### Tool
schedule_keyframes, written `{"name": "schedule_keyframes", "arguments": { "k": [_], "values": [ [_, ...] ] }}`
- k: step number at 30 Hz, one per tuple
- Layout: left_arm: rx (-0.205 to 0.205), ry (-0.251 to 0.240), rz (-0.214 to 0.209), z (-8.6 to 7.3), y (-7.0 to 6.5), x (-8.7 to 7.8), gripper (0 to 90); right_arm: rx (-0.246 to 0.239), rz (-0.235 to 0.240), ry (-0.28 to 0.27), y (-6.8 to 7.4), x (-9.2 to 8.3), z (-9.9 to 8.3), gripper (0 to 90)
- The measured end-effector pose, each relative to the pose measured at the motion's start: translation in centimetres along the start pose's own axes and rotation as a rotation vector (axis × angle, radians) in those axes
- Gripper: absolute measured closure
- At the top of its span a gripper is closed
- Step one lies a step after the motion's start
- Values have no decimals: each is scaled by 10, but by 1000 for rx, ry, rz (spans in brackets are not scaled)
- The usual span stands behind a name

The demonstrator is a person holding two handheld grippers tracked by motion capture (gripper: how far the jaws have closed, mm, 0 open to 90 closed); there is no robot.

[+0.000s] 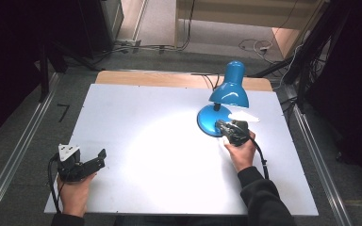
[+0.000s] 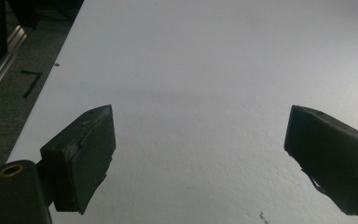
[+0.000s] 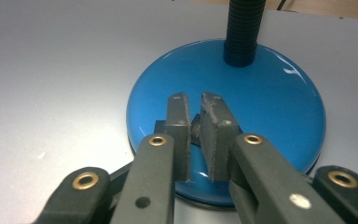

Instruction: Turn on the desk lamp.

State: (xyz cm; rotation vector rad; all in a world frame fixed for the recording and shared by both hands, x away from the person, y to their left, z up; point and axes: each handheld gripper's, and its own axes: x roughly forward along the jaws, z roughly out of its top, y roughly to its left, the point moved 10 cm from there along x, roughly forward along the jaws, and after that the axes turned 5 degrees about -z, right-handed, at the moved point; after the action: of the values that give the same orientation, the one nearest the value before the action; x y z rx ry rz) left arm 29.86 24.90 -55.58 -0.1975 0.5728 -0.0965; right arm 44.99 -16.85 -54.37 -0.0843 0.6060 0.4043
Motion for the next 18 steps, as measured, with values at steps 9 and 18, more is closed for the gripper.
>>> {"name": "schedule_keyframes", "arguments": {
  "k": [9, 18],
  "values": [
    [0, 0, -1, 0, 0, 0, 92, 6, 64, -1, 9, -14, 3, 442],
    [4, 2, -2, 0, -1, 0, 92, 3, 71, 8, 9, -21, 2, 264]
  ]
}}
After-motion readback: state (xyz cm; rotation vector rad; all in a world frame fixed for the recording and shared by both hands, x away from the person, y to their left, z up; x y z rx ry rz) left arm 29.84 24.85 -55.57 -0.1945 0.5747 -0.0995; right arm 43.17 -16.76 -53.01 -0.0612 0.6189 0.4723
